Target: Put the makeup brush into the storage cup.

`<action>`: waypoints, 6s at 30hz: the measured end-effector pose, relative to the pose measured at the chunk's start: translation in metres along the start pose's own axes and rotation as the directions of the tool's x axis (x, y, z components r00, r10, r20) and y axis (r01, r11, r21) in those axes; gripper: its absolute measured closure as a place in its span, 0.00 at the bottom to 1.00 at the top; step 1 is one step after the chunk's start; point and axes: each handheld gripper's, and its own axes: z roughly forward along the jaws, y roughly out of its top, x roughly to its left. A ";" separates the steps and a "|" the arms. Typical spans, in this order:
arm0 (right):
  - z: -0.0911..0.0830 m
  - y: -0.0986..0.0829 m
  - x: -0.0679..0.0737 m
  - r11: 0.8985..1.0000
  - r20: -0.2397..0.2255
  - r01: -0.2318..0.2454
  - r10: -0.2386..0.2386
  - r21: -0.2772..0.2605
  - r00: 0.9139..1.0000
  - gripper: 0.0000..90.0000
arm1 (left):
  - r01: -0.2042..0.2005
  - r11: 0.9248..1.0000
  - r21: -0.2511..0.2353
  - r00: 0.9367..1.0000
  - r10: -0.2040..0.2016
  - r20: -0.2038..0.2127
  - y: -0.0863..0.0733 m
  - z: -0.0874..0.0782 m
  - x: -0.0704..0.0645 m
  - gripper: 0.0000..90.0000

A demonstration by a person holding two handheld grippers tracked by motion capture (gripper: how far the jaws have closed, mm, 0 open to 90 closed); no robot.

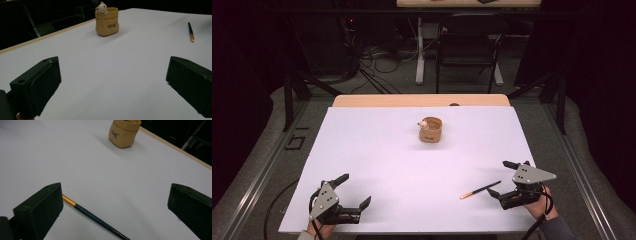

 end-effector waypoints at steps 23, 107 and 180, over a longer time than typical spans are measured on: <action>0.009 0.015 -0.023 0.987 -0.055 0.111 -0.105 0.118 0.993 0.00 | 0.002 1.000 -0.003 1.000 -0.002 0.005 0.000 0.000 0.000 0.00; 0.088 0.044 -0.005 0.684 -0.482 0.556 -0.329 0.471 0.812 0.29 | 0.005 1.000 -0.005 1.000 -0.005 0.011 0.000 0.000 0.001 0.00; 0.086 0.058 0.001 0.653 -0.575 0.576 -0.253 0.492 0.778 0.92 | 0.015 1.000 0.003 1.000 -0.015 0.017 -0.001 0.000 0.002 0.00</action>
